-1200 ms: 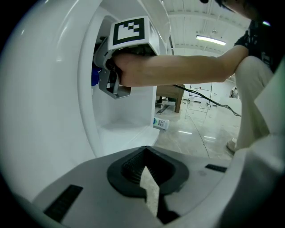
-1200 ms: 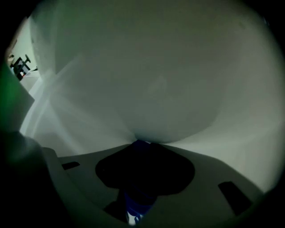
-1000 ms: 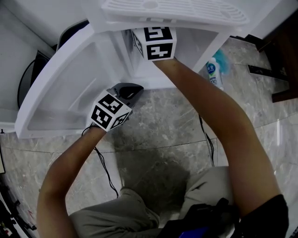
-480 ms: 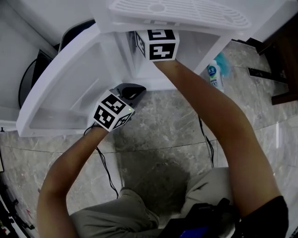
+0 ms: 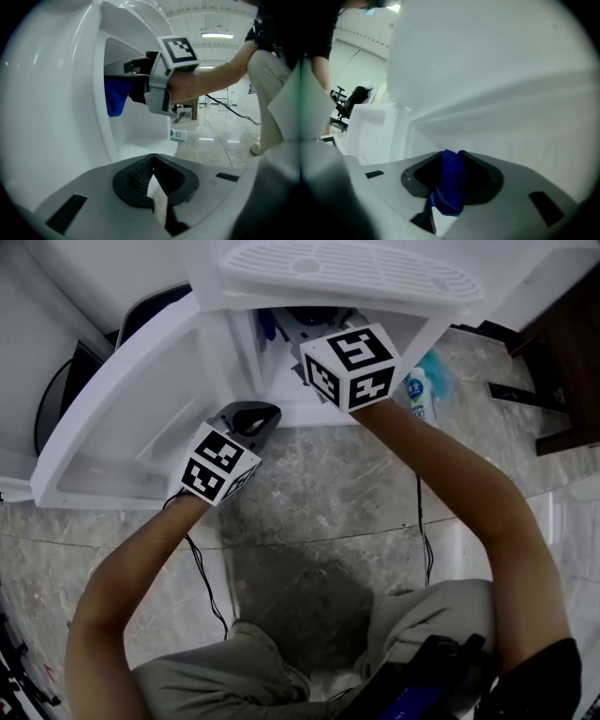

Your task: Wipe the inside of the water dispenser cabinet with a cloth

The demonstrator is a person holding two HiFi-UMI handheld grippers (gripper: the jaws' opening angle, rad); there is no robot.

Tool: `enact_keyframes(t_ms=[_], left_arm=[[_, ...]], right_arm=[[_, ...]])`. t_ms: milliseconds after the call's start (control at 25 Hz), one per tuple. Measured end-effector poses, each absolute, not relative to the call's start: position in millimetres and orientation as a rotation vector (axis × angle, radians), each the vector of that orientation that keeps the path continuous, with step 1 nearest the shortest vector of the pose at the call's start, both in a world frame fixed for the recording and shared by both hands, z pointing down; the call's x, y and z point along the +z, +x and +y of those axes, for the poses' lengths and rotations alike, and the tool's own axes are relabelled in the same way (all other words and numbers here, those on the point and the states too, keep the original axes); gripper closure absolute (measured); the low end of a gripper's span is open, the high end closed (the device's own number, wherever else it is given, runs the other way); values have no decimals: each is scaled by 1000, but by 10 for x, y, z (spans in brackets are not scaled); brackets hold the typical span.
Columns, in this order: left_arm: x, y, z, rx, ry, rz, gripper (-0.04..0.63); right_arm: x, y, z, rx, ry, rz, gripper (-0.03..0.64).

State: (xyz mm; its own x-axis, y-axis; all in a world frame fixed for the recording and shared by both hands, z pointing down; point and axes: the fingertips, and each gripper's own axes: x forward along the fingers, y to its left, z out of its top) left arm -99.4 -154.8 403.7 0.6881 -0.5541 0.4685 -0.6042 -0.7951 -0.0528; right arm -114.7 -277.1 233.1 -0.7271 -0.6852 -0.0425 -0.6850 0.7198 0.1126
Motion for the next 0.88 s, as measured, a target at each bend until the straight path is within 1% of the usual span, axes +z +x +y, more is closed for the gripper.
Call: enact_keyframes(t_ms=[240, 360, 440, 480, 520, 600, 640, 720, 800, 880], left_arm=[[3737, -832, -1564, 724, 2910, -1007, 588], [3594, -709, -1512, 716, 2986, -993, 588], [3524, -617, -1496, 693, 3015, -980, 572], [3502, -560, -1485, 682, 3025, -955, 507], [3478, -494, -1471, 669, 3035, -924, 424], [3393, -346, -1443, 634, 3064, -879, 371], [3331, -273, -1433, 613, 3083, -869, 349], [3194, -146, -1418, 575, 3120, -862, 339], [3074, -44, -1410, 558, 3159, -857, 313], [2989, 44, -1415, 569, 3195, -849, 311]], right_arm=[[2464, -858, -2196, -149, 934, -2886, 508], [2541, -593, -2036, -38, 909, -2857, 508], [2582, -395, -1984, 67, 924, -2843, 508], [2601, -309, -1958, 119, 929, -2840, 508], [2617, -233, -1924, 162, 929, -2839, 508], [2639, -110, -1840, 216, 916, -2839, 508], [2649, -59, -1797, 227, 909, -2834, 508], [2674, 8, -1723, 241, 898, -2819, 508], [2695, -2, -1644, 277, 864, -2817, 508], [2691, -56, -1560, 326, 824, -2832, 508]])
